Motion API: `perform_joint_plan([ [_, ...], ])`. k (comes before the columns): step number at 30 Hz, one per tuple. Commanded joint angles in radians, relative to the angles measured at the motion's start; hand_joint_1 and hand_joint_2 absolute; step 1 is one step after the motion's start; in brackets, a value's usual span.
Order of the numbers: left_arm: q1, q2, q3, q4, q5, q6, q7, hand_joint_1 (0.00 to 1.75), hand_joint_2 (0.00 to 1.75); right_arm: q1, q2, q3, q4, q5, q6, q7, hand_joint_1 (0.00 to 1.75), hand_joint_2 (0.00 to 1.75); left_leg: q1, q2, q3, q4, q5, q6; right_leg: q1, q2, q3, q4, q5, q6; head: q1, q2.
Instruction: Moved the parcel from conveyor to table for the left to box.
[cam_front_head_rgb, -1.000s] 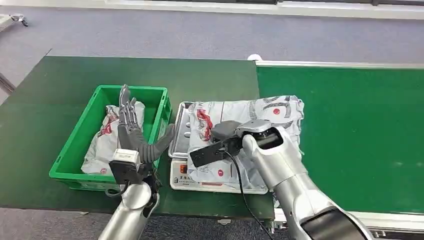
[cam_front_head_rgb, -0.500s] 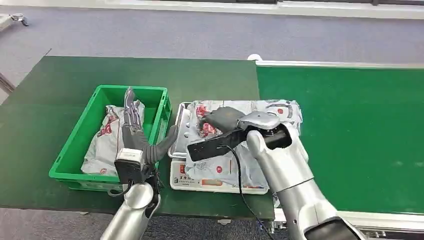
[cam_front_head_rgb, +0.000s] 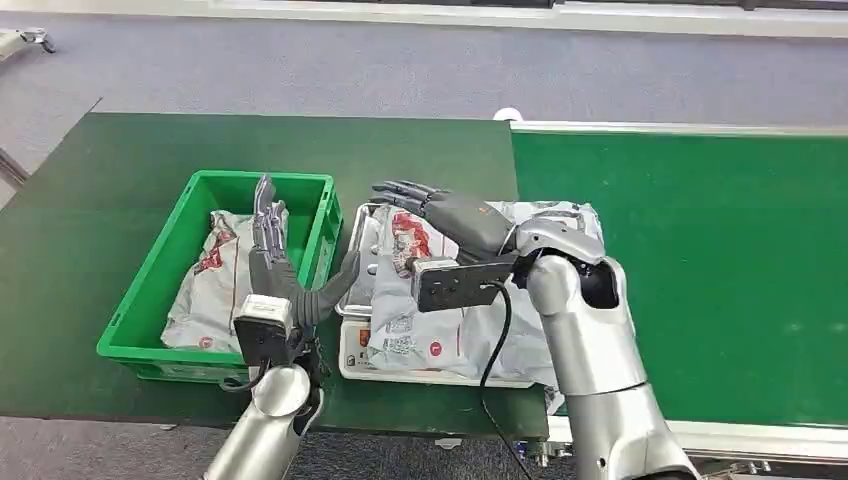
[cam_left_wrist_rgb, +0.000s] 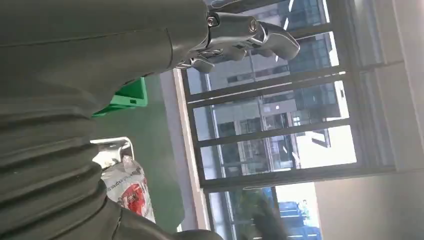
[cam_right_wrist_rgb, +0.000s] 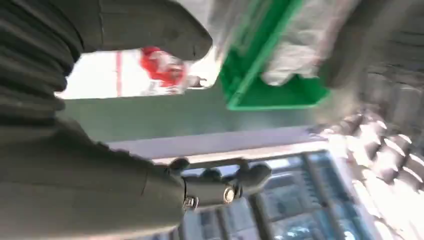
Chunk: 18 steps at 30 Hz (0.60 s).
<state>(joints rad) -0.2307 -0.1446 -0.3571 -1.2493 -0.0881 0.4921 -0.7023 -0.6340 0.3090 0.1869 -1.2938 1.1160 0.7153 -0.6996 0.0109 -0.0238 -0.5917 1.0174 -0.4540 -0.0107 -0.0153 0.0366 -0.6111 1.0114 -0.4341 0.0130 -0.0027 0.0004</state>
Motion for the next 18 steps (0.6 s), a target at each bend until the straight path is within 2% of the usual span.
perform_joint_plan([
  [1,-0.012,0.014,-0.014,0.019,-0.007,0.016,0.004,0.0,1.75,0.064,-0.049,0.042,-0.072,-0.113,-1.413,0.001,0.0,1.75,0.001,0.0,0.003,-0.003,0.001,0.001,0.001,-0.005,0.004,-0.004,0.0,-0.001,0.0,0.0],
  [4,0.023,0.023,0.005,-0.022,-0.008,0.027,0.004,0.0,1.75,0.107,-0.04,-0.012,-0.155,-0.122,-1.413,0.001,0.0,1.75,0.001,0.001,0.002,-0.003,0.0,0.0,0.001,-0.004,0.003,-0.003,0.0,-0.001,0.0,0.0],
  [11,0.029,0.022,0.012,-0.026,-0.003,0.025,0.004,0.0,1.75,0.122,-0.045,-0.023,-0.173,-0.138,-1.413,0.001,0.0,1.75,0.001,0.002,0.001,-0.001,0.0,0.0,0.001,-0.001,0.001,-0.002,0.0,-0.001,0.0,0.0],
  [13,0.051,0.02,0.03,-0.047,0.009,0.014,0.004,0.0,1.75,0.165,-0.047,-0.071,-0.225,-0.187,-1.413,0.001,0.0,1.75,0.0,0.002,0.002,-0.002,0.0,0.0,0.001,-0.002,0.002,-0.002,0.0,-0.001,0.0,0.0],
  [15,0.106,0.016,0.071,-0.091,0.044,-0.046,0.004,0.0,1.75,0.263,-0.096,-0.144,-0.274,-0.314,-1.413,0.001,0.0,1.75,0.001,0.0,0.002,-0.002,0.0,0.0,0.001,-0.003,0.003,-0.003,0.0,-0.001,0.0,0.0],
  [16,0.106,0.016,0.071,-0.091,0.044,-0.046,0.004,0.0,1.75,0.263,-0.096,-0.144,-0.274,-0.314,-1.413,0.001,0.0,1.75,0.002,-0.001,0.004,-0.005,0.001,0.001,0.003,-0.006,0.006,-0.007,0.0,-0.001,0.0,0.0],
  [18,0.141,0.017,0.09,-0.12,0.053,-0.074,0.004,0.0,1.75,0.348,-0.149,-0.173,-0.283,-0.452,-1.413,0.001,0.0,1.75,0.001,-0.001,0.005,-0.005,0.0,0.001,0.002,-0.006,0.007,-0.007,0.0,-0.001,0.0,0.0],
])
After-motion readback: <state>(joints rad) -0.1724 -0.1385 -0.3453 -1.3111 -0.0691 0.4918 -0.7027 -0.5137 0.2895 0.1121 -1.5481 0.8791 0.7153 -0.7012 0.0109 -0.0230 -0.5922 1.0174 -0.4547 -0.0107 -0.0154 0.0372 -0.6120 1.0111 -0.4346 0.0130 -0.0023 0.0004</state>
